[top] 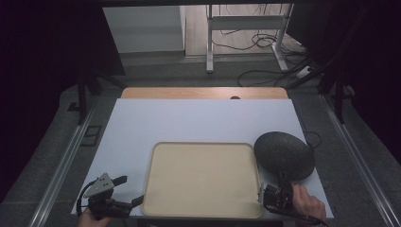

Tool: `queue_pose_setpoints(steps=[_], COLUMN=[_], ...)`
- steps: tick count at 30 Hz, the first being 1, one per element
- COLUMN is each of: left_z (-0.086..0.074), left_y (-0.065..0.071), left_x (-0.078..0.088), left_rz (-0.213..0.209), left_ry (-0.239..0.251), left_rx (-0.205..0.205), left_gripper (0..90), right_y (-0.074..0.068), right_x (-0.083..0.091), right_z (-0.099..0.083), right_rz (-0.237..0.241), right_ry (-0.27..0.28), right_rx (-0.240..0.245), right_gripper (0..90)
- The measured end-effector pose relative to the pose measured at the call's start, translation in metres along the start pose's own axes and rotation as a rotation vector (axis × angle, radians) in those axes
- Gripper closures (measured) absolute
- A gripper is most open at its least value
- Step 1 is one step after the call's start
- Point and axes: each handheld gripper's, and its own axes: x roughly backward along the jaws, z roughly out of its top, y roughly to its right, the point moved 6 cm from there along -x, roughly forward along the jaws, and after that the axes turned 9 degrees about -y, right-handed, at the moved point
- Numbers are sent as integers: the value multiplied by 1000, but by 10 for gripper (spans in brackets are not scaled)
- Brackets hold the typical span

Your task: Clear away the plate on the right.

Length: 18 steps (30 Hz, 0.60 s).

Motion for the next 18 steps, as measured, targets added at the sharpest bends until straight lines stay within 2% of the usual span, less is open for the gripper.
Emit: queue_pose_setpoints(steps=[9, 14, 15, 16, 18], left_z=[0, 0, 0, 0, 0], left_y=[0, 0, 0, 0, 0], left_x=[0, 0, 0, 0, 0], left_rz=[-3, -2, -2, -3, -3], left_ry=[1, 0, 0, 1, 1], left_rx=[3, 2, 2, 3, 3], left_gripper=[8, 9, 8, 9, 9], right_y=[5, 9, 9, 9, 10], right_x=[7, 14, 15, 15, 18], right_z=[1, 4, 4, 6, 8], right_rz=[-32, -74, -44, -37, -47], right_ry=[27, 52, 48, 87, 105], right_rx=[2, -1, 11, -2, 5], right_gripper=[820, 818, 818, 817, 815])
